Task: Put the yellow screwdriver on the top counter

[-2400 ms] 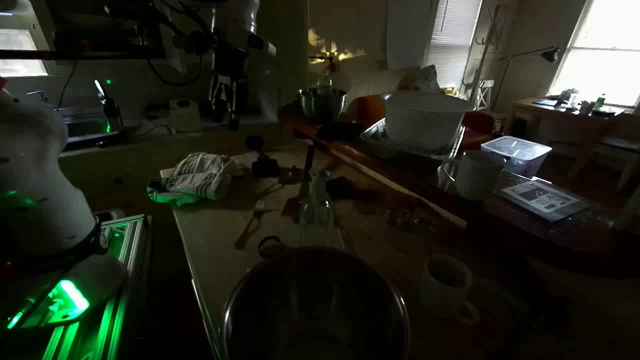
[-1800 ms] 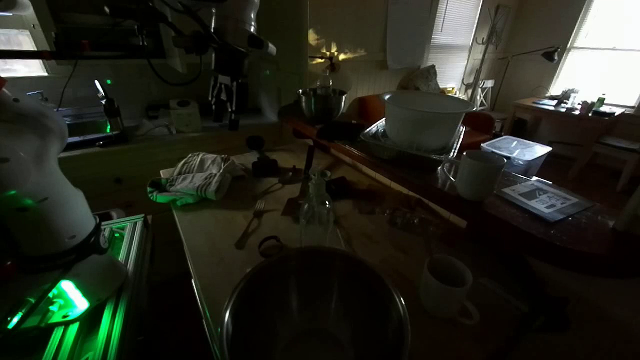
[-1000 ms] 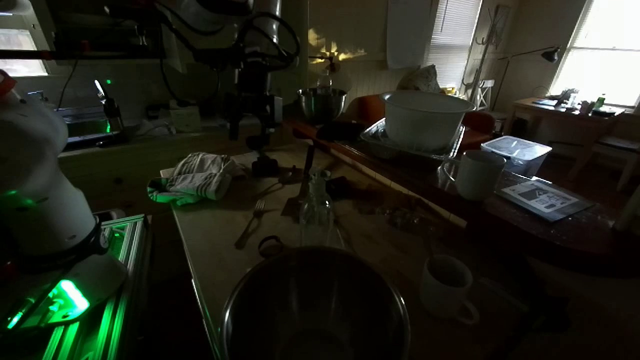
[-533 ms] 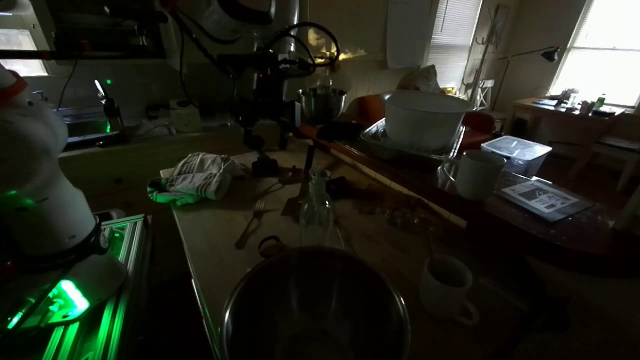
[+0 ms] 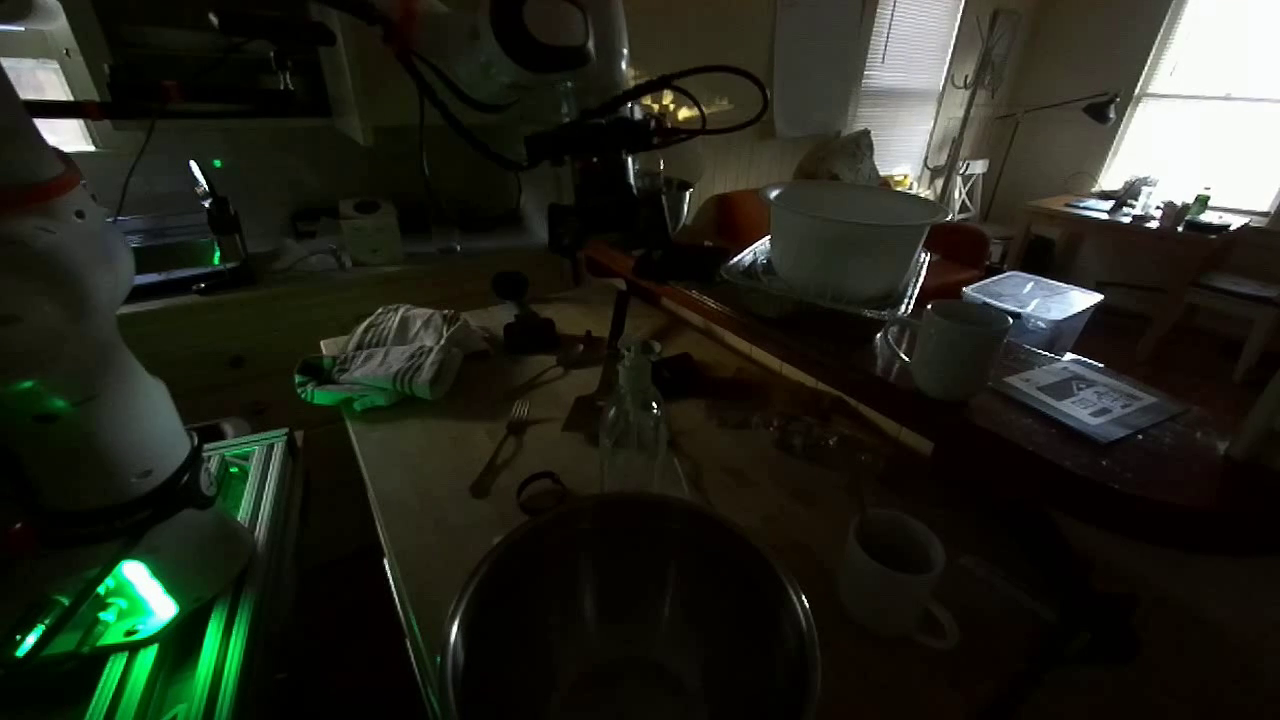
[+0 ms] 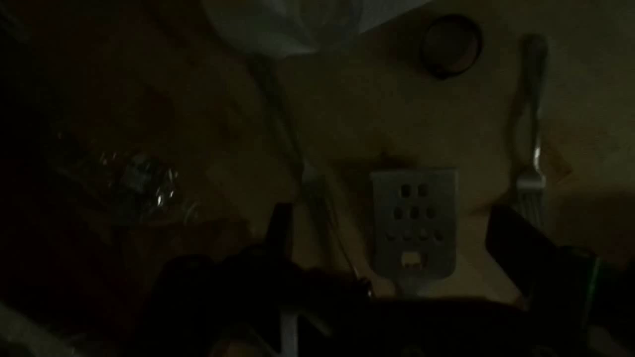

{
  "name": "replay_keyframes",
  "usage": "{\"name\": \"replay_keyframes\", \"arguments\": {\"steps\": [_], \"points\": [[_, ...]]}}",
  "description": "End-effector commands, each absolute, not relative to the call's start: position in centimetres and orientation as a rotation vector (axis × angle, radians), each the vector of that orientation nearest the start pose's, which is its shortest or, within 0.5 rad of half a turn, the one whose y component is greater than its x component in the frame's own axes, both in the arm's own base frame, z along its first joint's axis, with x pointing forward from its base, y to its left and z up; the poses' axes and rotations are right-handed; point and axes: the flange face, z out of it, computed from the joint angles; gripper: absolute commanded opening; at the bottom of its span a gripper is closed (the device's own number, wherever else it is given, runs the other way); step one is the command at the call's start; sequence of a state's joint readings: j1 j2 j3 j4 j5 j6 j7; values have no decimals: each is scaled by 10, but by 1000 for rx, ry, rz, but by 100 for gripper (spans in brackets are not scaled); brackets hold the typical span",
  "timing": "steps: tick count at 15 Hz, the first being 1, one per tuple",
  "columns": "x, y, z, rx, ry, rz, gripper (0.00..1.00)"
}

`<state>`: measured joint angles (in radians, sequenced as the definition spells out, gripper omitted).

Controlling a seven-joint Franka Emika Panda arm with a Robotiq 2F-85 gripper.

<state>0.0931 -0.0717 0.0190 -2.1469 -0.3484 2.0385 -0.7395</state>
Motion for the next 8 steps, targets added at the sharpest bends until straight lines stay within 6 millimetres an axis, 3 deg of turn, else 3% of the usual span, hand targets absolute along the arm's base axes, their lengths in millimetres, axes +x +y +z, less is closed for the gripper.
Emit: {"name": "replay_keyframes", "arguments": {"steps": [1, 3, 4, 5, 8], "points": [[587, 77, 407, -2801, -1951, 209, 100], [594, 106, 402, -2740, -2068, 316, 100], [591, 111, 406, -2747, -2096, 321, 100], [586, 98, 401, -2775, -2011, 249, 100], [591, 116, 402, -2750, -2073, 269, 100]]}}
